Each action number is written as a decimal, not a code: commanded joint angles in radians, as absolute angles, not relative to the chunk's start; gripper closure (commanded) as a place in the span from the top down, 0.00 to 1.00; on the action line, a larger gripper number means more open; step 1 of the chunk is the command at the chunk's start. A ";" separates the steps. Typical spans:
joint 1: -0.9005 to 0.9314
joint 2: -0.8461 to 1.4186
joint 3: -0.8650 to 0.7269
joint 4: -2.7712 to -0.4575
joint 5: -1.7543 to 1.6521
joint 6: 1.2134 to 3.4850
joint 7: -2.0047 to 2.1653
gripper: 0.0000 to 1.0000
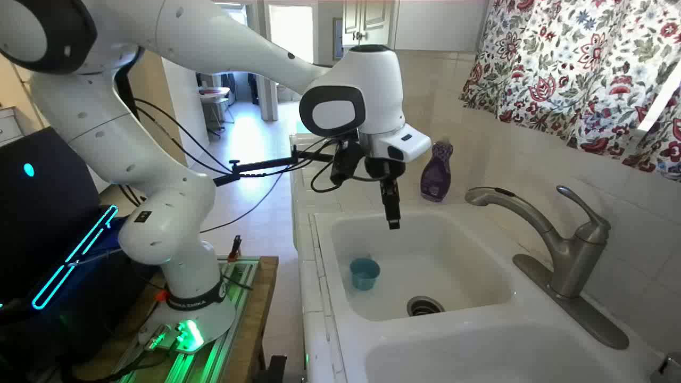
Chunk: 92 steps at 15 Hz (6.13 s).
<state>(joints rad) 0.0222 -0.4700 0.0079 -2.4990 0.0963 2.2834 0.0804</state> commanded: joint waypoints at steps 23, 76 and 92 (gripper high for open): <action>-0.150 -0.024 -0.101 -2.155 -0.017 2.413 0.091 1.00; -0.270 0.854 -0.156 -1.320 0.134 2.285 0.201 1.00; -0.290 1.022 -0.166 -1.125 0.126 2.291 0.274 0.71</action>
